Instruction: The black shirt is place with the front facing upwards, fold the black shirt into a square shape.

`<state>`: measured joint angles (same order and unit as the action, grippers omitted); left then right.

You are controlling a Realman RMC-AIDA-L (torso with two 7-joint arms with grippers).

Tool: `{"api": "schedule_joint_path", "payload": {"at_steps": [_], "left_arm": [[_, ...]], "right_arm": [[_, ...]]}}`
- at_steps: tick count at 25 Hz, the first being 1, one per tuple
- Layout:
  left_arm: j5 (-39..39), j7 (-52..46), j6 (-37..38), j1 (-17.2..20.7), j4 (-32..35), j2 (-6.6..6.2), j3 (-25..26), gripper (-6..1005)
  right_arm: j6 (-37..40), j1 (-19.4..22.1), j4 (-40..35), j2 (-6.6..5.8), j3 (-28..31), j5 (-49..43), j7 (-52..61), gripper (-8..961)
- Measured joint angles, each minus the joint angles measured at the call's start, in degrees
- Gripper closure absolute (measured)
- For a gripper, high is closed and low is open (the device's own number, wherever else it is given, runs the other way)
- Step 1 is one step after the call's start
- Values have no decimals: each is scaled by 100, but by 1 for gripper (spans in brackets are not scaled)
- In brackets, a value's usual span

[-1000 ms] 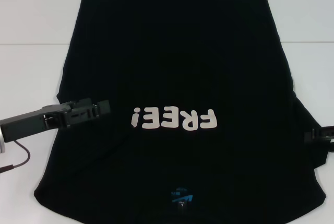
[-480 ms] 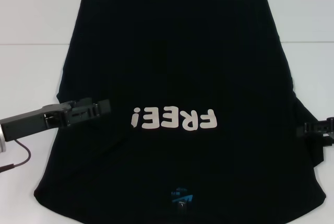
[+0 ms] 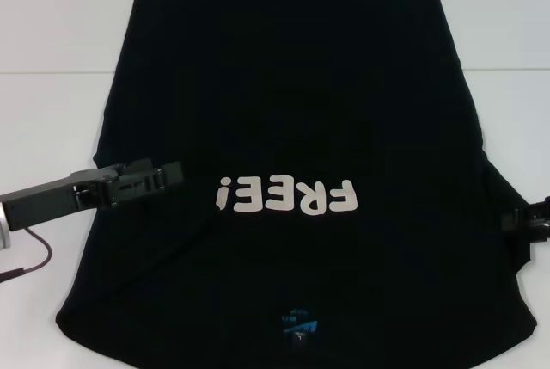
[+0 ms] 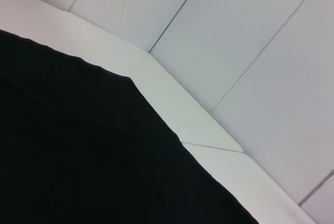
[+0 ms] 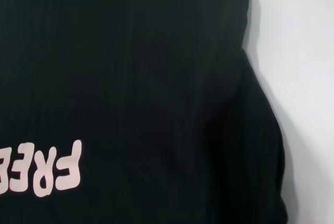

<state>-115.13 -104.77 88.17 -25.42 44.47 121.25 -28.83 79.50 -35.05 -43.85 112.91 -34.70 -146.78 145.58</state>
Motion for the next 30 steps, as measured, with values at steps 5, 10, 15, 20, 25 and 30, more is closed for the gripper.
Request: {"api": "schedule_joint_path", "payload": {"at_steps": [5, 10, 15, 20, 25, 30], "left_arm": [[0, 0, 0, 0, 0, 8, 0, 139], [0, 0, -1, 2, 0, 12, 0, 139], [0, 0, 6, 6, 0, 13, 0, 139], [-1, 0, 2, 35, 0, 13, 0, 139], [-1, 0, 8, 50, 0, 13, 0, 139], [-1, 0, 50, 56, 0, 13, 67, 139]], "right_arm": [[-19, 1, 1, -6, -5, 0, 14, 320], [-30, 14, 1, -13, -9, 0, 32, 425], [-32, 17, 1, -15, -10, -88, 56, 634], [-41, 21, 0, -15, -4, -131, 56, 860], [-92, 68, -20, -15, 36, -136, 33, 929], [-122, 152, -62, -61, 53, -137, 52, 921]]}}
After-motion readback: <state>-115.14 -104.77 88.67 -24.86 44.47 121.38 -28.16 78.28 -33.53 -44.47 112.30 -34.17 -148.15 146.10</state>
